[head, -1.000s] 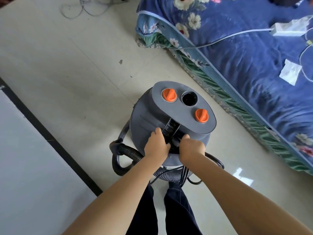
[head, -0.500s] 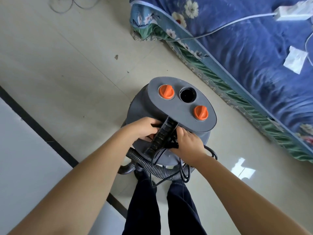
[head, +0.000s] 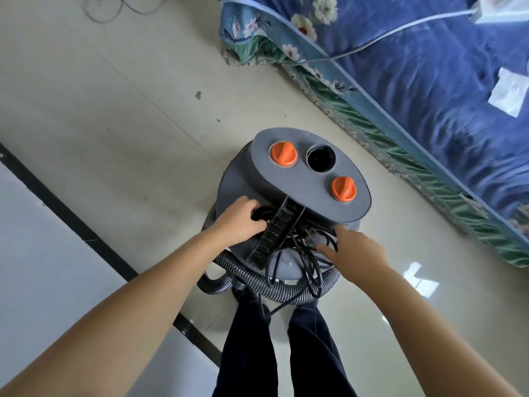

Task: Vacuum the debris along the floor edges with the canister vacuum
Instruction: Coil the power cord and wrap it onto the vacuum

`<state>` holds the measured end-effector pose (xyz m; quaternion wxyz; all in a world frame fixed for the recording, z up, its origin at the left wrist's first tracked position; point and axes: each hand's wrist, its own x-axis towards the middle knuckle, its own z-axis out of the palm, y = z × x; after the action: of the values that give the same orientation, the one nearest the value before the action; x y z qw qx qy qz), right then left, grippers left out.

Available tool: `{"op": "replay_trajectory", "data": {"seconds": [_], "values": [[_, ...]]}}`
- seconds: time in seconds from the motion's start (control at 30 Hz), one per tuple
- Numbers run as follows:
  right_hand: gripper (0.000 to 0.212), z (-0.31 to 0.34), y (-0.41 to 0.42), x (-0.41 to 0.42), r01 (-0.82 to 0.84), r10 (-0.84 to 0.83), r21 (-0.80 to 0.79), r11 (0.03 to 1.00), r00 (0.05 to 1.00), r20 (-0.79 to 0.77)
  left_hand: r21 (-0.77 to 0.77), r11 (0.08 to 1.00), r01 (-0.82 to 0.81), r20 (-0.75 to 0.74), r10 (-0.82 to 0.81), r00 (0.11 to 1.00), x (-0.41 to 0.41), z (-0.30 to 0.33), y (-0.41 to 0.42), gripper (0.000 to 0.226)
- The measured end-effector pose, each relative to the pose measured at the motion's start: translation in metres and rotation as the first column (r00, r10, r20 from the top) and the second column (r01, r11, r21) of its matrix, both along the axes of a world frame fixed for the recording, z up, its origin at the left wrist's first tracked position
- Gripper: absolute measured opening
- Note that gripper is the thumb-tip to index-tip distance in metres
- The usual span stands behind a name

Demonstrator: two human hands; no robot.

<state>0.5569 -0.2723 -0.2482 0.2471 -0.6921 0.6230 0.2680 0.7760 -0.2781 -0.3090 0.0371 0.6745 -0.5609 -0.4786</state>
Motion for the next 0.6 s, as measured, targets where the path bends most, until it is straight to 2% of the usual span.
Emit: {"op": "replay_trajectory", "data": {"seconds": [0.07, 0.13, 0.23, 0.33, 0.37, 0.4, 0.47, 0.53, 0.6], "values": [[0.032, -0.004, 0.002, 0.003, 0.096, -0.096, 0.014, 0.995, 0.994, 0.046, -0.069, 0.990, -0.121, 0.065, 0.126, 0.990, -0.007, 0.000, 0.008, 0.015], [0.031, -0.010, -0.001, 0.018, 0.120, -0.120, 0.007, 0.993, 0.986, 0.119, -0.152, 0.927, -0.344, 0.087, 0.359, 0.929, -0.015, 0.002, 0.016, 0.018], [0.025, -0.016, -0.002, 0.038, 0.146, -0.147, 0.019, 0.989, 0.961, 0.235, -0.204, 0.646, -0.735, -0.058, 0.742, 0.668, -0.028, 0.009, 0.022, 0.018], [0.027, -0.009, 0.003, 0.023, 0.267, -0.250, 0.000, 0.964, 0.902, 0.353, -0.093, 0.370, -0.924, -0.223, 0.897, 0.382, -0.040, 0.017, 0.026, 0.009], [0.024, -0.006, 0.005, 0.011, 0.337, -0.282, -0.071, 0.939, 0.872, 0.400, -0.056, 0.323, -0.945, -0.254, 0.910, 0.327, -0.039, 0.019, 0.026, 0.010], [0.023, -0.001, 0.007, -0.002, 0.421, -0.315, -0.153, 0.894, 0.834, 0.453, -0.032, 0.344, -0.938, -0.259, 0.904, 0.340, -0.035, 0.021, 0.026, 0.013], [0.044, 0.006, 0.011, -0.026, 0.530, -0.360, -0.229, 0.816, 0.777, 0.516, 0.008, 0.510, -0.860, -0.233, 0.837, 0.495, -0.026, 0.023, 0.030, 0.023], [0.076, 0.005, 0.007, -0.032, 0.491, -0.417, -0.034, 0.870, 0.771, 0.481, -0.018, 0.677, -0.736, -0.146, 0.726, 0.672, -0.019, 0.027, 0.041, 0.037], [0.090, -0.004, 0.004, -0.023, 0.389, -0.406, 0.134, 0.912, 0.800, 0.441, -0.277, 0.789, -0.548, 0.029, 0.577, 0.816, -0.021, 0.034, 0.056, 0.048]]}}
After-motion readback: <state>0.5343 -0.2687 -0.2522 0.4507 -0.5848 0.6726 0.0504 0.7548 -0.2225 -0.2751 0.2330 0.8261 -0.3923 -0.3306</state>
